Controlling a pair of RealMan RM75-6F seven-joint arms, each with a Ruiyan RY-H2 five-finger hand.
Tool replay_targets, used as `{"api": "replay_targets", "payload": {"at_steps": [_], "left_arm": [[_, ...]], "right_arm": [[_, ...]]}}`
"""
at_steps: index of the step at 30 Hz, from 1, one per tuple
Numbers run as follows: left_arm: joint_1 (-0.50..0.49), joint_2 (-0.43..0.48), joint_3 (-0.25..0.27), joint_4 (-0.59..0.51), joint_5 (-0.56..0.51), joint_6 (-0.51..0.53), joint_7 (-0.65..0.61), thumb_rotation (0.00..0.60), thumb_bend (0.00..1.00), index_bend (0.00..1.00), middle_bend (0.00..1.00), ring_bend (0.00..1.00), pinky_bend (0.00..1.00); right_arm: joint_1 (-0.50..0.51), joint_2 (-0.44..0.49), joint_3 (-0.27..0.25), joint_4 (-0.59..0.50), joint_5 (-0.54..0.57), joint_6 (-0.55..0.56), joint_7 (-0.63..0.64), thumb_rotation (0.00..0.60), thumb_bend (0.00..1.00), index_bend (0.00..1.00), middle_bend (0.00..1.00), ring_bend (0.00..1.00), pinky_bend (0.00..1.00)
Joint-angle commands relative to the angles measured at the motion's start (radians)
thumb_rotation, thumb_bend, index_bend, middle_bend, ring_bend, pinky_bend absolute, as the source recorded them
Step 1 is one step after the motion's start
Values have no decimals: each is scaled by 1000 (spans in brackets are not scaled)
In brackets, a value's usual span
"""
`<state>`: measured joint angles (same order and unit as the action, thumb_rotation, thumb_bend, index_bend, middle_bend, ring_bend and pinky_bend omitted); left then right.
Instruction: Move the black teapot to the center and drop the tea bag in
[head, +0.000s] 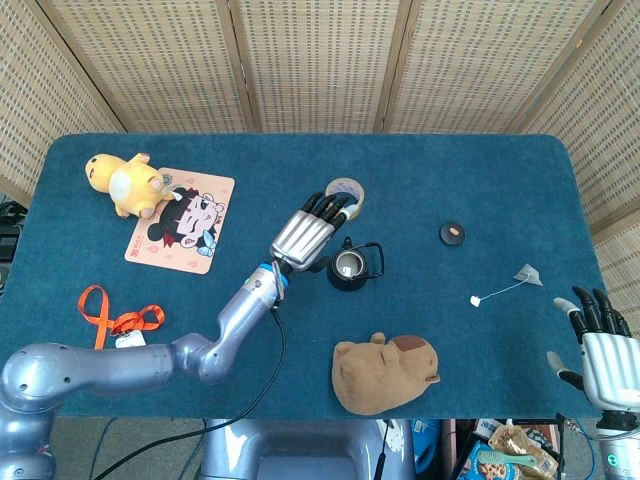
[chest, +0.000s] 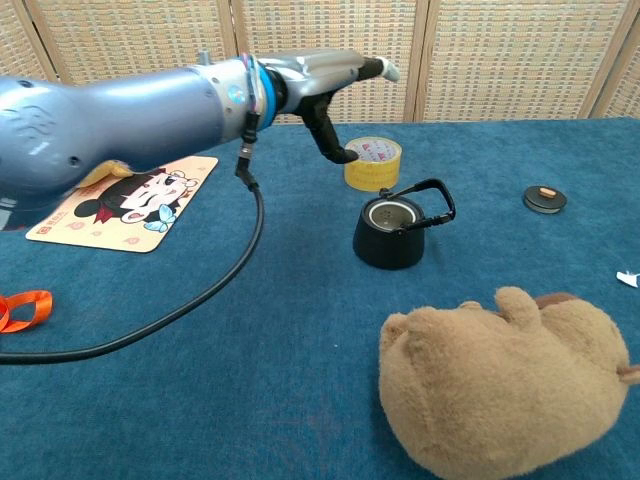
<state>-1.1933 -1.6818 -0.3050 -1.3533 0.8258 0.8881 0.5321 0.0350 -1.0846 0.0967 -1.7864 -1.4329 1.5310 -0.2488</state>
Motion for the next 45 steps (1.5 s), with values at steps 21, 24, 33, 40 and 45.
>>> {"api": "replay_targets", "payload": {"at_steps": [21,24,33,40,45], "left_arm": [[493,415,263,-550,290,440,-138,600,340,0,0,0,0],[578,457,319,-582,385,536,-157,600,340,0,0,0,0],[795,538,444,-557,572,737,-241,600,339,0,0,0,0],[916,558,488,-521,636,821,-275,600,339,0,0,0,0],[981,545,503,-494,653,837,-296,600,339,0,0,0,0]], "right_arm": [[35,-5,24,3,-5,-19,15,600,383,259,194,74,233],[39,-6,25,2,-9,-20,19,600,382,259,203,91,233],[53,-13,27,4,-17,-30,20,600,383,259,215,116,234],[70,-25,29,4,-16,-48,14,600,382,259,221,121,234],[78,-34,28,8,-19,-56,13,600,382,259,222,129,234]]}}
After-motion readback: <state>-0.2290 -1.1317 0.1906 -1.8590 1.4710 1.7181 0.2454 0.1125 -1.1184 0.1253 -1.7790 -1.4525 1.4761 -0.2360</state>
